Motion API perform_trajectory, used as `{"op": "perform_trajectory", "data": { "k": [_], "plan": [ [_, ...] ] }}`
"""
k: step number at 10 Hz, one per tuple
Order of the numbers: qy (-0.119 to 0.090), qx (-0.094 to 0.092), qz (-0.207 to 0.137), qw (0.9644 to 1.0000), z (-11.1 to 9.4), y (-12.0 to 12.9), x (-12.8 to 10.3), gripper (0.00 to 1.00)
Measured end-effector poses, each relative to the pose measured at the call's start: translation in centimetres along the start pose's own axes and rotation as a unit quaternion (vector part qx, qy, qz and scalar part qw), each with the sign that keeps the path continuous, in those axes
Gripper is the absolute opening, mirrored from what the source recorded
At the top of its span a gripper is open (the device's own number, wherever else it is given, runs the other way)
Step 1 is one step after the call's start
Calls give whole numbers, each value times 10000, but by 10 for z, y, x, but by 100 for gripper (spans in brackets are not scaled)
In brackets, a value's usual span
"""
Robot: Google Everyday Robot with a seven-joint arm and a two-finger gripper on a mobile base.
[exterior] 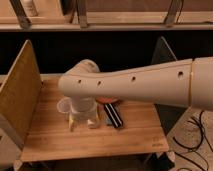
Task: Place the bottle in the ceramic bowl
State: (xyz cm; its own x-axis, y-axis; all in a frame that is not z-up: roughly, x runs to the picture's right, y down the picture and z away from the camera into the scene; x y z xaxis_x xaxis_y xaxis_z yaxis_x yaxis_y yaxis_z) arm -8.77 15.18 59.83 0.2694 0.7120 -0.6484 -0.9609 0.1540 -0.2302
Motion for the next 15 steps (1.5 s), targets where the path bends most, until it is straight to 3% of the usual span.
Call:
{"op": "perform_trajectory", "data": {
  "k": [2, 4, 6, 7, 8, 9, 11, 12, 14, 15],
  "plan": [
    [6, 4, -75, 10000, 2, 6, -5, 65],
    [11, -70, -542, 9985, 12, 52, -21, 65],
    [15, -74, -1095, 9940, 28, 109, -33, 65],
    [-57, 36, -1267, 9919, 35, 131, -43, 65],
    [-185, 161, -1267, 9916, 38, 137, -55, 65],
    [-367, 288, -1087, 9930, 37, 139, -72, 65],
    [-857, 427, -126, 9953, 24, 119, -118, 65],
    [-1055, 402, 305, 9931, 16, 108, -134, 65],
    [-1403, 343, 1140, 9829, 1, 81, -162, 65],
    [-1466, 331, 1291, 9802, -2, 76, -166, 65]
  ]
}}
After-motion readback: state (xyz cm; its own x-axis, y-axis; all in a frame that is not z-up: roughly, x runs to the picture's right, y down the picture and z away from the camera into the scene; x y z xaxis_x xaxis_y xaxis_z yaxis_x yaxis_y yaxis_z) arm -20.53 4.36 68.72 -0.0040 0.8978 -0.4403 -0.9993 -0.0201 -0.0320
